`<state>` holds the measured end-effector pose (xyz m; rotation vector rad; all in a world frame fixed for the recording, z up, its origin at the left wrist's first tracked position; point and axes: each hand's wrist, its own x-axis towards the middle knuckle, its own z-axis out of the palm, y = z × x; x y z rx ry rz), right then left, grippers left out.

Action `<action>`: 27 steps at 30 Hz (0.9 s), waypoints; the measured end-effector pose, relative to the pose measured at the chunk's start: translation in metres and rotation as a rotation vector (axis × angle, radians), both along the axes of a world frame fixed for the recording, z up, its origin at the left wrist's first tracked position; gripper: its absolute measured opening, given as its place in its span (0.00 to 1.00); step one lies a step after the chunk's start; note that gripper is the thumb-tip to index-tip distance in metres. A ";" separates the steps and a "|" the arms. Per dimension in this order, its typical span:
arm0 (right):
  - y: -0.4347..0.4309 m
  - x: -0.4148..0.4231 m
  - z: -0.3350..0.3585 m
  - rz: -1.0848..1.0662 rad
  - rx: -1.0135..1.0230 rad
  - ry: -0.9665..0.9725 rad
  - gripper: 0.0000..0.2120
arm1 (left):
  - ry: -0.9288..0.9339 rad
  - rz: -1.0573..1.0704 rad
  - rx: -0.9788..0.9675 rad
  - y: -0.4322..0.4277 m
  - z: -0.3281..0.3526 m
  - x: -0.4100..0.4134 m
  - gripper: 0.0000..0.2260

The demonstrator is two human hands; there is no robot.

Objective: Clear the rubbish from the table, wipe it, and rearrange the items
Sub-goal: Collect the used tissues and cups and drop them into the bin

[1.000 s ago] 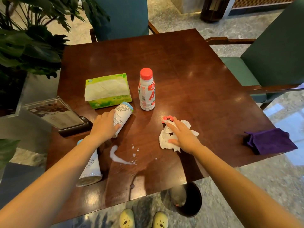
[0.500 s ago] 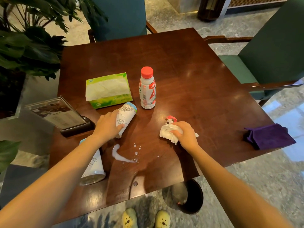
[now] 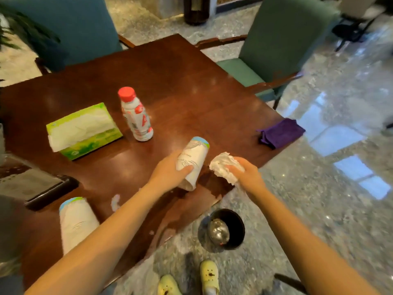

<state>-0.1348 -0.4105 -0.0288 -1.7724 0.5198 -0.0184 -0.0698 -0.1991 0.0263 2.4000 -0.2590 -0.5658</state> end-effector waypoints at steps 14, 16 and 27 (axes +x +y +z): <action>-0.090 -0.148 -0.138 -0.344 0.154 0.339 0.04 | 0.418 -0.210 0.165 -0.128 -0.161 -0.132 0.27; -0.095 -0.147 -0.179 -0.366 0.169 0.401 0.10 | 0.471 -0.215 0.216 -0.137 -0.202 -0.132 0.27; -0.084 -0.112 -0.393 -0.349 0.134 0.607 0.15 | 0.609 0.013 0.337 -0.150 -0.431 -0.105 0.29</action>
